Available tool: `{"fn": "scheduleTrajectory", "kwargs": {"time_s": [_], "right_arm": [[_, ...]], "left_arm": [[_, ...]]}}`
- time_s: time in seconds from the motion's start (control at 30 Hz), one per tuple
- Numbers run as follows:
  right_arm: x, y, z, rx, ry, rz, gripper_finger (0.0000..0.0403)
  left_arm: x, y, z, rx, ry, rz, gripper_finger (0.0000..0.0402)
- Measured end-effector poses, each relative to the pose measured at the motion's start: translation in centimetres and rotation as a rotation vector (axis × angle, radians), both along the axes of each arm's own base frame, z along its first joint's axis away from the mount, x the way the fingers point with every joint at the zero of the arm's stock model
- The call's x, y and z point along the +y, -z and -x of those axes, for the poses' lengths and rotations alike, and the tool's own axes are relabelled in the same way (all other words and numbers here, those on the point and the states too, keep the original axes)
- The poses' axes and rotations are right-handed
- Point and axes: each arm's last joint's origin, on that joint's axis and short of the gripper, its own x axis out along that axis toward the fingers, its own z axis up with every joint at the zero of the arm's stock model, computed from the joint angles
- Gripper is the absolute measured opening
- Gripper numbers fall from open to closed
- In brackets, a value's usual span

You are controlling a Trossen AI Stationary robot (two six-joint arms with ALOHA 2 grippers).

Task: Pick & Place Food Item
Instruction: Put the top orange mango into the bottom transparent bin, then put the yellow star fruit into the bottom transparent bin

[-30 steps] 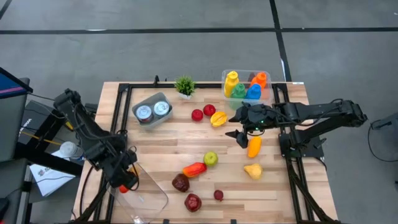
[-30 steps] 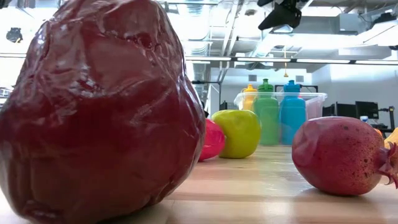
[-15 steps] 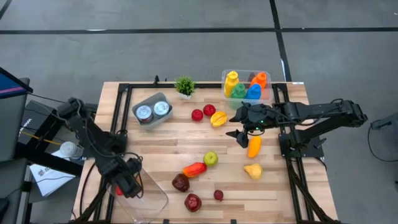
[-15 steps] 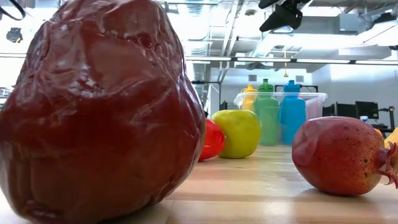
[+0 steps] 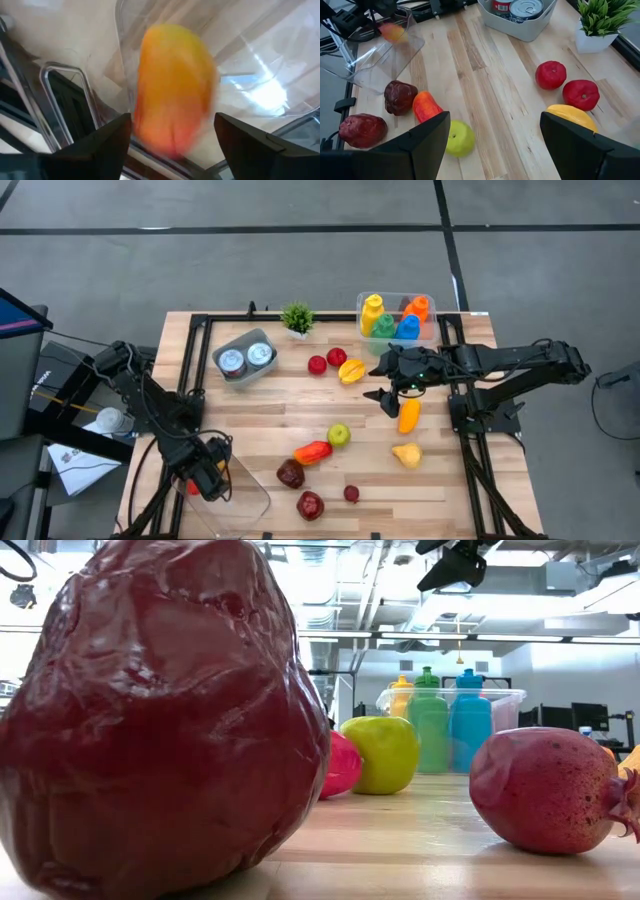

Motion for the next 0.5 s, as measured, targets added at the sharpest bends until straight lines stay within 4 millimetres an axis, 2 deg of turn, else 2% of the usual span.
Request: {"fn": "scheduleTrajectory", "kwargs": {"time_s": [0.27,0.4,0.5], "right_arm": [[0.1,-0.4,-0.2,-0.035,-0.004,-0.009,0.0302],[0.1,-2.7,0.0,-0.142,-0.012,0.006,0.0302],[-0.1,-5.0,0.6,-0.2,-0.025,0.065,0.0299]], "left_arm": [[0.1,-0.1,-0.1,0.024,-0.024,0.029,0.0305],[0.6,-1.4,-0.6,-0.054,-0.061,0.126,0.0291],[1.6,-3.3,-0.9,-0.177,-0.109,0.203,0.0263]]}}
